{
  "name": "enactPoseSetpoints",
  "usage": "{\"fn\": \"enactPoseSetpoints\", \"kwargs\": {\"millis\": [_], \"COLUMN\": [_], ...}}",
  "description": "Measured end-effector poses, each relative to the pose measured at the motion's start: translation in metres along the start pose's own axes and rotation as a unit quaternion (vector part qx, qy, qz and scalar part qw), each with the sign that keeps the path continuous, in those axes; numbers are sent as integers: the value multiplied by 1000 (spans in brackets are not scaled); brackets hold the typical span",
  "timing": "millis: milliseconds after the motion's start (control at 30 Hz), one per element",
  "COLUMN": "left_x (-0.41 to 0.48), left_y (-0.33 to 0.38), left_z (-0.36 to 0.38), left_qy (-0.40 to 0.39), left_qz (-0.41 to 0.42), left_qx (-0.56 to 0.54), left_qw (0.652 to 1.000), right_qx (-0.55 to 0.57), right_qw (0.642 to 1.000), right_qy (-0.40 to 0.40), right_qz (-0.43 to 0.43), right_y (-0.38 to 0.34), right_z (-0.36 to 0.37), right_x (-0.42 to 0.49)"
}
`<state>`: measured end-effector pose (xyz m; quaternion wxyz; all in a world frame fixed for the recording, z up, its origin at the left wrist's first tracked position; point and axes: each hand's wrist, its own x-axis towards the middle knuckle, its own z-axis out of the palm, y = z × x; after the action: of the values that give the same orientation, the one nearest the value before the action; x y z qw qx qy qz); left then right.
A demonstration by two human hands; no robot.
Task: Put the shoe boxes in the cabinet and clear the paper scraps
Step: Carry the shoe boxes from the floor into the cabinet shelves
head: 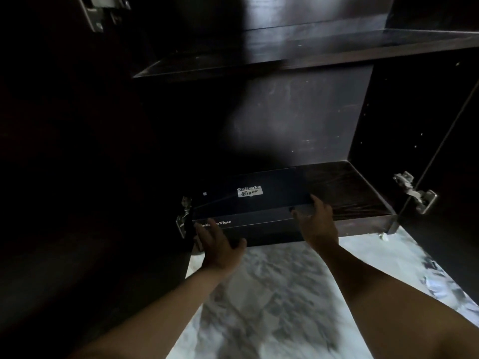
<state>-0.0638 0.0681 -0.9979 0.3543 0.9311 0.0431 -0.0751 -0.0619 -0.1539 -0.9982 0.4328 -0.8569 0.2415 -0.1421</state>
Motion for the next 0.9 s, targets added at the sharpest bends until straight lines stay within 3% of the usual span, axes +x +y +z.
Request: {"fn": "enactPoseSetpoints", "kwargs": {"millis": [133,267,667,900], "left_x": [18,40,148,177], "left_y": [-5,-3,26,24], "left_z": [-9,-27,-50,-46], "left_qy": [-8,-15,-111,-110], "left_qz": [59,76,51,69], "left_qx": [209,314,289,270], "left_qw": [976,946,949,954], "right_qx": [-112,-131,-94,-104], "right_qw": [988,984,991,987], "right_qy": [78,52,-38,-96], "right_qz": [-73,-110,-93,-75], "right_y": [6,4,-27,-30], "right_z": [4,13,56,78], "right_x": [0,10,60,87]}}
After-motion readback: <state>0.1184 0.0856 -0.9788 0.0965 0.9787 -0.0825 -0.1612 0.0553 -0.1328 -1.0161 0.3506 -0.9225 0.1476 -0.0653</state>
